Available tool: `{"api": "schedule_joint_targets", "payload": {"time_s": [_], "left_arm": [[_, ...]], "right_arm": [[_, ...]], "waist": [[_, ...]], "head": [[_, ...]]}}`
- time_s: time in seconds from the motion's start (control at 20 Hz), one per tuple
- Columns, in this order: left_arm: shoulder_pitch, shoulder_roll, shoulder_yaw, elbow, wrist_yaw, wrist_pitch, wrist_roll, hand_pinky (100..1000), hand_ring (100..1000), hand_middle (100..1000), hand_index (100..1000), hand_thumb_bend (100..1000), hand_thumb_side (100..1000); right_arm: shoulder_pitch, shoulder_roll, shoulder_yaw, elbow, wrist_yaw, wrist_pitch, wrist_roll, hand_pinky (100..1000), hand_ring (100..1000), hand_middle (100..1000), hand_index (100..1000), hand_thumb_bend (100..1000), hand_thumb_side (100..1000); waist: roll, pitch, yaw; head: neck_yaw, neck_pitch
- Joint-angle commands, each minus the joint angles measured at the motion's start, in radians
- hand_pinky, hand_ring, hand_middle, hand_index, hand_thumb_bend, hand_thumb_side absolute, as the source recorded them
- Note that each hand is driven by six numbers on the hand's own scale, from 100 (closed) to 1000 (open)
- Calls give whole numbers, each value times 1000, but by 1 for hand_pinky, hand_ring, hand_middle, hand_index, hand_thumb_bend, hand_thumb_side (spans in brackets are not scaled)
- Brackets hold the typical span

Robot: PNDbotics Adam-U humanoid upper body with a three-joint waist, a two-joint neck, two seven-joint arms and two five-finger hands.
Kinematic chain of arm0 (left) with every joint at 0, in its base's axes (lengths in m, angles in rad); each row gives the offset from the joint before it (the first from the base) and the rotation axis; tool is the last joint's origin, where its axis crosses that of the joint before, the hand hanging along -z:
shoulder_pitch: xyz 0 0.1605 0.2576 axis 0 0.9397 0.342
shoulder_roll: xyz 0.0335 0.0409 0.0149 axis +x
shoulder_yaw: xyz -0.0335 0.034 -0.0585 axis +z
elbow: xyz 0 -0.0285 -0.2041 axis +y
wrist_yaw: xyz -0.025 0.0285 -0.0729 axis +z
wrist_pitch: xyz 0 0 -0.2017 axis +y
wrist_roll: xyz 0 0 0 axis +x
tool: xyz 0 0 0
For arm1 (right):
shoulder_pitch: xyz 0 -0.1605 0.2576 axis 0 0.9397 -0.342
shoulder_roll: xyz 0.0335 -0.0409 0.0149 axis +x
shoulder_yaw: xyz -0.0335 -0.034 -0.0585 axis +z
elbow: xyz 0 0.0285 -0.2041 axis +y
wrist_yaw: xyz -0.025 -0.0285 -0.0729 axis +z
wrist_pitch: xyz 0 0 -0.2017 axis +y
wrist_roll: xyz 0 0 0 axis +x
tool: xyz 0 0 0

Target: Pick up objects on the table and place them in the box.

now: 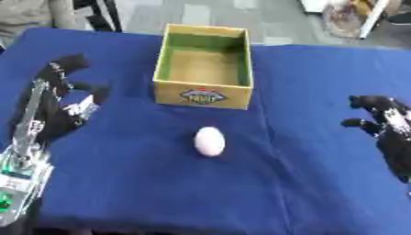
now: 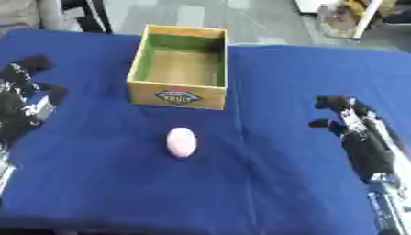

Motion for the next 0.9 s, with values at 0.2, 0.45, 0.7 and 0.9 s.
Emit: {"api": "schedule_joint_targets", "payload": {"time_s": [0.2, 0.45, 0.7, 0.9], "left_arm": [[-6, 14, 2, -27, 1, -2, -4, 657, 885, 713, 820, 643, 413], [-6, 14, 2, -27, 1, -2, -4, 656, 885, 713, 820, 642, 413], [-6, 15, 1, -28, 2, -2, -5, 656, 885, 713, 820, 641, 413], [-7, 20, -4, -27, 1, -2, -10, 656, 886, 714, 820, 639, 406]], "right_arm": [[-8, -22, -3, -24, -4, -2, 2, 639, 947, 629, 705, 100, 535], [-8, -23, -3, -25, -4, -2, 1, 639, 947, 629, 705, 100, 534], [-9, -25, -3, -26, -5, -3, 3, 639, 947, 629, 705, 100, 531], [-9, -25, -2, -26, -5, -2, 4, 639, 948, 629, 705, 100, 532]], "waist": [[3, -13, -1], [4, -14, -2], [4, -14, -1], [4, -14, -1]], "head": [[1, 3], [2, 4], [1, 2], [0, 3]]}}
